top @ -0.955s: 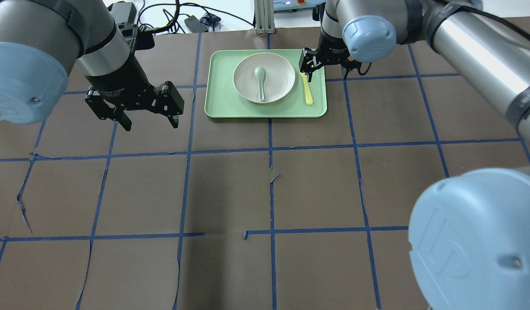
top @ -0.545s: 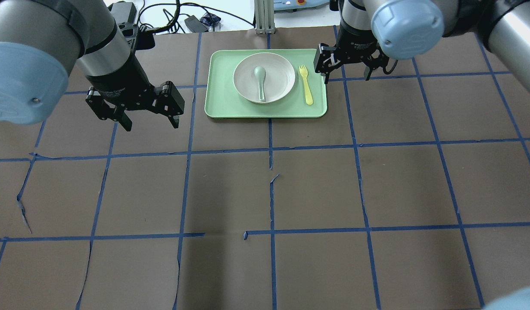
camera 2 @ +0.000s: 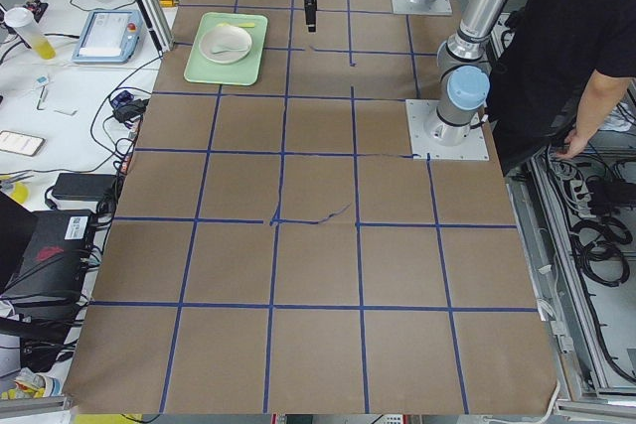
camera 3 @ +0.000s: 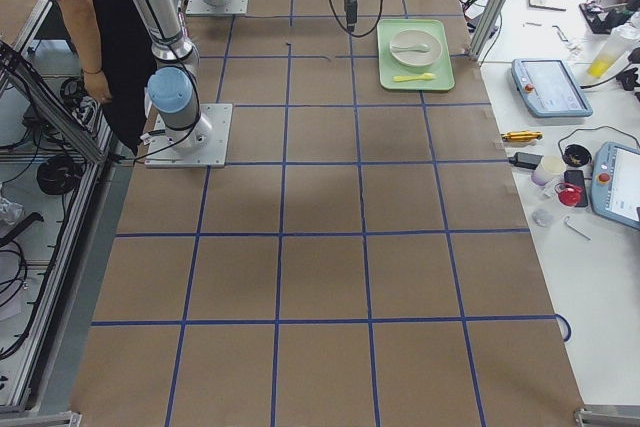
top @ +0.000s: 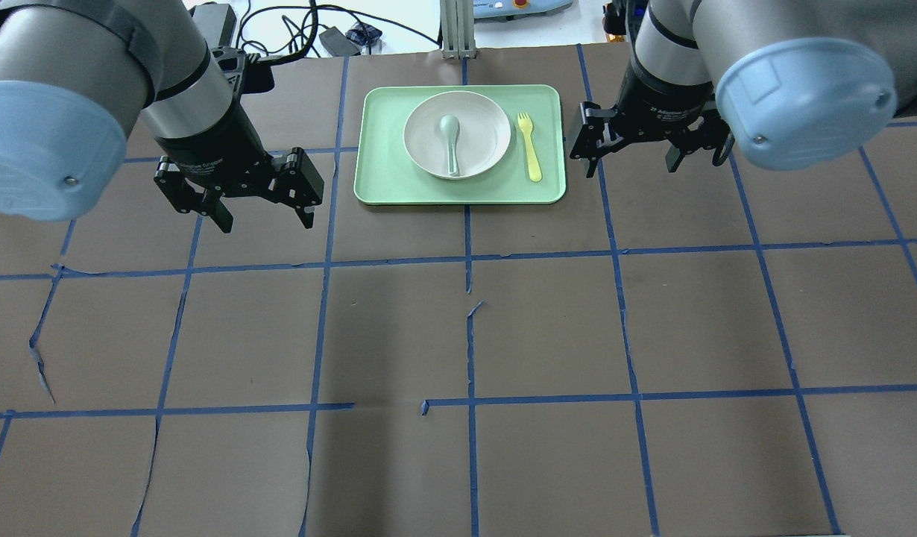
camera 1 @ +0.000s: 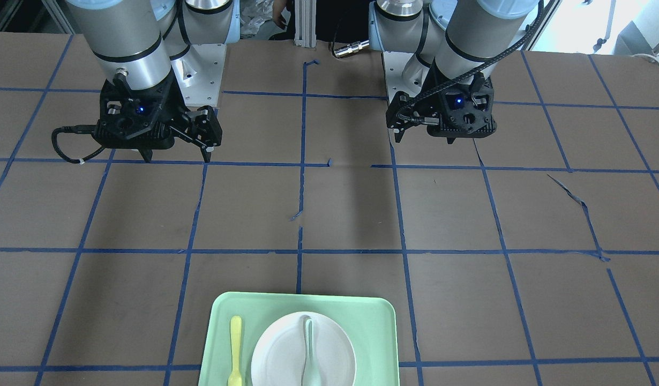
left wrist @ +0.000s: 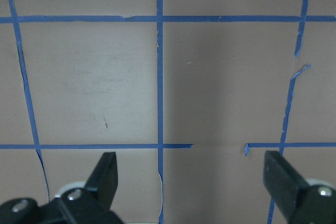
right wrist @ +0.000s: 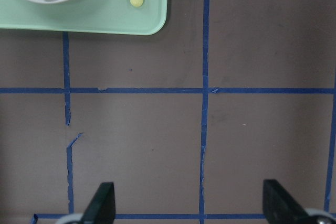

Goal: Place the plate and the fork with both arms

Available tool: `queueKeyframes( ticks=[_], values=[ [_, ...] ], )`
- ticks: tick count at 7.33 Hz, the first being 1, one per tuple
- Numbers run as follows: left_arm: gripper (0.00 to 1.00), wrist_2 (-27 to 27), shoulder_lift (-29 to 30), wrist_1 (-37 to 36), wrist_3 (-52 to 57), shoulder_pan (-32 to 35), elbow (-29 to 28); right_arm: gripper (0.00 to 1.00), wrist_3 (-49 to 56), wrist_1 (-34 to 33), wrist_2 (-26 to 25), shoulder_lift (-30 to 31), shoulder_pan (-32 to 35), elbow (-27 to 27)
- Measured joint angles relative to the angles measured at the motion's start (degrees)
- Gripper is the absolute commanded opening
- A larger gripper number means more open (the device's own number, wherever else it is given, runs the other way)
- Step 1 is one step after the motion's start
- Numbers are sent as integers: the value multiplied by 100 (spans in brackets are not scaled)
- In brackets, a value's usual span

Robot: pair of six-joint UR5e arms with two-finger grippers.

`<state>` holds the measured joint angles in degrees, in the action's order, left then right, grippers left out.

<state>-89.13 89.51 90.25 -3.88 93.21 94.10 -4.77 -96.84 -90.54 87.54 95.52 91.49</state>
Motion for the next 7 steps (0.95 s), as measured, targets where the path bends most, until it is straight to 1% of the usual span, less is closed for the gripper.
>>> queueKeyframes(
  ticks=[2, 3, 5, 7],
  values=[
    [100, -1, -35, -37, 35, -1, -24, 100, 2, 103, -31, 63, -25, -77],
    [100, 1, -51, -178, 45, -3, -33, 100, 7, 96, -56, 73, -37, -161],
    [100, 7, -89, -739, 33, -4, -37, 100, 51, 115, -146, 78, -51, -265],
    [100, 18, -173, -879, 30, 1, -79, 100, 56, 99, -141, 84, -35, -252]
  ],
)
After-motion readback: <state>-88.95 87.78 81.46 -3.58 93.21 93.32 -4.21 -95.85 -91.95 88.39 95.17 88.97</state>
